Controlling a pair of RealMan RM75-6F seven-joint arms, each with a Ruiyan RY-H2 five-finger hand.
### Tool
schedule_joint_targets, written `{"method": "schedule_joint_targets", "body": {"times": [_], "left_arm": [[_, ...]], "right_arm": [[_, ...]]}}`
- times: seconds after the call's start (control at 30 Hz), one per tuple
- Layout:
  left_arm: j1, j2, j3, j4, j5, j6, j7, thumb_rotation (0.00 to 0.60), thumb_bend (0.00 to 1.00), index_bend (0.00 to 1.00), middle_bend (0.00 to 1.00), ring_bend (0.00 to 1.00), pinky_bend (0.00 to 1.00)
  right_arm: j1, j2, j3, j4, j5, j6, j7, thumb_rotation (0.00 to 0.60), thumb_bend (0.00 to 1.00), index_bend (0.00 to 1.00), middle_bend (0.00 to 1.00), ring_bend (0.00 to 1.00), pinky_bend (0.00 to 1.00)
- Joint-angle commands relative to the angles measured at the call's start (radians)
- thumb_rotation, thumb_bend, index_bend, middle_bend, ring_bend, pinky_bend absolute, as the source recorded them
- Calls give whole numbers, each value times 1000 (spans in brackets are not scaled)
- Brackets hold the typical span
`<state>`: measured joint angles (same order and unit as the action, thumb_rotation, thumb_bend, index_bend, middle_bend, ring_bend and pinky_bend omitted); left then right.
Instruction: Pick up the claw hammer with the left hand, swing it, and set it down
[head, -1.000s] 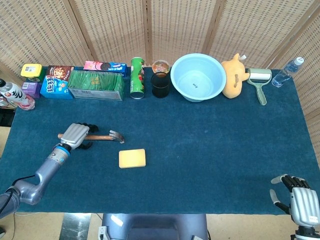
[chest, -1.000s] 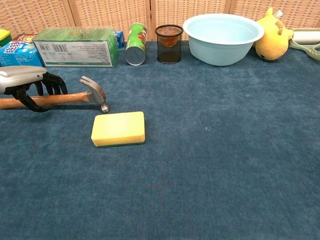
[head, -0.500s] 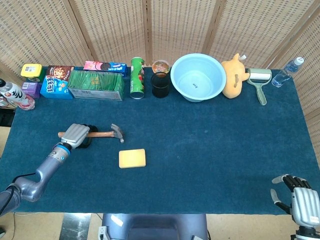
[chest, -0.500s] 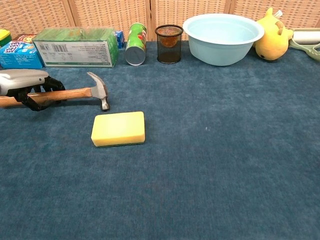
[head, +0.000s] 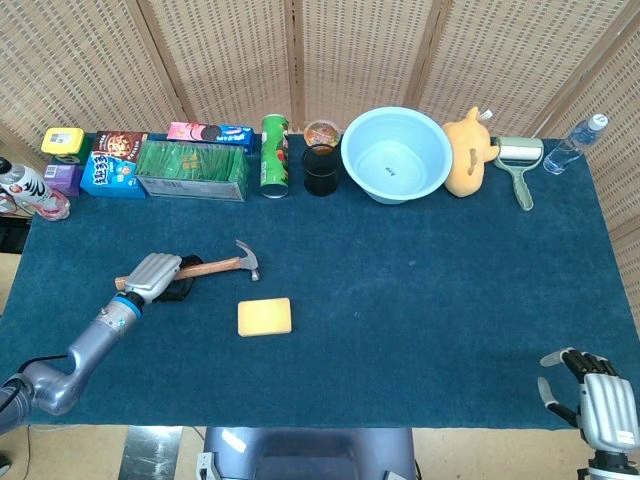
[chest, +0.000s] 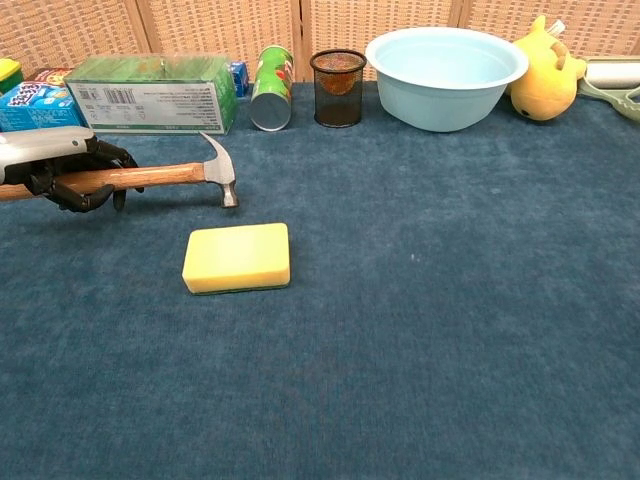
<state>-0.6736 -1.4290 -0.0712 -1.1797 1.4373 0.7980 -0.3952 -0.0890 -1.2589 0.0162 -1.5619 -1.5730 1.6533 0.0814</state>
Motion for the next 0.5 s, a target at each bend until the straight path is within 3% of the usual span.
{"method": "schedule_joint_targets", "body": {"times": [0.03,0.3,0.5], "left_arm": [[14,6,1,-12,20,42,-30,600,711,506,588,611,686],[26,15,2,-34,48,113,-44,600,674,506,600,613,695],[37,37,13,-65,100,197,32,600,672,506,631,633,699]], "right_arm": [[-3,0,0,5,4,0,6,600,382,469,455,416,342],[-9,2,1,17,7,5,22,600,382,469,456,416,343],[-11,-1,-1,21,10,-2,22,600,380,469,456,416,344]]}}
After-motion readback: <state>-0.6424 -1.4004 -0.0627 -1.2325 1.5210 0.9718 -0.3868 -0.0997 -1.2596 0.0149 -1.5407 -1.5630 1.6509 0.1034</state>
